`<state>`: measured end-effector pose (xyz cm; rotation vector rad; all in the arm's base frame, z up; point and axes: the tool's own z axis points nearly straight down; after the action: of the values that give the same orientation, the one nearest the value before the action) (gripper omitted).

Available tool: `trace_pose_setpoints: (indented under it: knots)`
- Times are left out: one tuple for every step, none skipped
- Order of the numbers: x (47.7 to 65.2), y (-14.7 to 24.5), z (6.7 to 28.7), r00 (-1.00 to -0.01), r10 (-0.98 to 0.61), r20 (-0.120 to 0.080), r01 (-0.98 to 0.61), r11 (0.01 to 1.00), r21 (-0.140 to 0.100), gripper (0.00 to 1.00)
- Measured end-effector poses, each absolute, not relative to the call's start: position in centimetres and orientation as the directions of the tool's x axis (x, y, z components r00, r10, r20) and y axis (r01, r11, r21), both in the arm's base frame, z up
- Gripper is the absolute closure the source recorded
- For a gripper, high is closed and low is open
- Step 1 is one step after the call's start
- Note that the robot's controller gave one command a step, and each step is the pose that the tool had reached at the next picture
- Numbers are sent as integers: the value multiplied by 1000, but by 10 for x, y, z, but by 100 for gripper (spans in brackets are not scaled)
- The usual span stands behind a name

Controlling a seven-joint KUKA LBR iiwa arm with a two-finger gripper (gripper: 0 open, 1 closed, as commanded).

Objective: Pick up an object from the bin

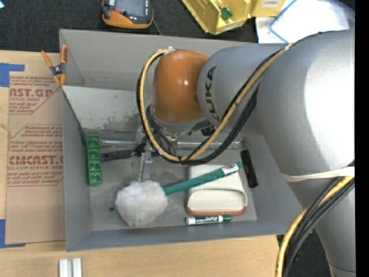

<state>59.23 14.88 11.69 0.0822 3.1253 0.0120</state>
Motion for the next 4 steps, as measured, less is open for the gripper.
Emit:
trace_pose_setpoints:
  knots:
    - [598, 143, 71, -997, 74, -16, 74, 997, 12, 0]
    - [589, 158, 71, -975, 222, -23, 222, 975, 17, 0]
    - [598, 144, 72, -997, 76, -19, 76, 997, 13, 100]
    - [598, 144, 72, -997, 76, -19, 76, 997, 14, 100]
